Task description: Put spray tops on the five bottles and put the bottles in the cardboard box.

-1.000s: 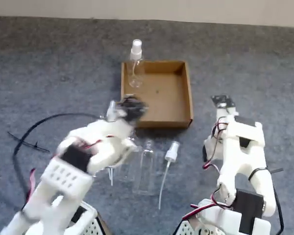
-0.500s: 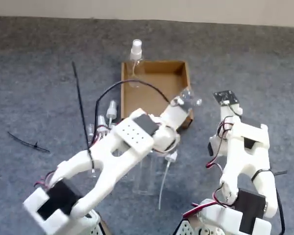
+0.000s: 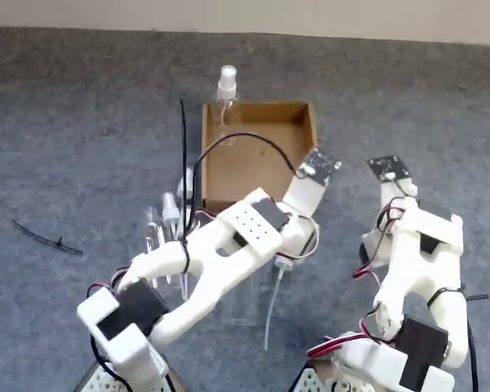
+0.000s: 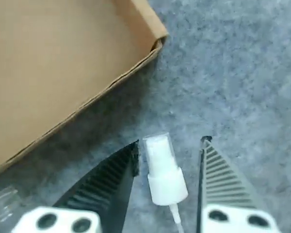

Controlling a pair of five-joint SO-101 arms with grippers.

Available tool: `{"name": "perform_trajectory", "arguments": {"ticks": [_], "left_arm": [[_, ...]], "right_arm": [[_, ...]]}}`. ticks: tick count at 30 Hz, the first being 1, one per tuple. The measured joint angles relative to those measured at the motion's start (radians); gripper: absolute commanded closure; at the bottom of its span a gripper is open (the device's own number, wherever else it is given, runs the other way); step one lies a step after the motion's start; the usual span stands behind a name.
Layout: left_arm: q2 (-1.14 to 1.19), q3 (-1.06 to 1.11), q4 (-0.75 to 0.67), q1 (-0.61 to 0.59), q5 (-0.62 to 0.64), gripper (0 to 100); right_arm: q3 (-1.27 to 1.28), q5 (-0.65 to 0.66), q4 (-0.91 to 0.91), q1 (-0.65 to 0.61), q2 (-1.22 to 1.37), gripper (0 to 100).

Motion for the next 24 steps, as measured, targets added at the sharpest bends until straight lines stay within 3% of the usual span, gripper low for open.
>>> {"name": "perform_trajectory", "arguments": {"ticks": [24], "left_arm": [[0.052,0.021,-0.006,0.006,0.000,82]], "right_arm": [[0.000,0.002,0.000,0.006,0.000,94.3]]}}
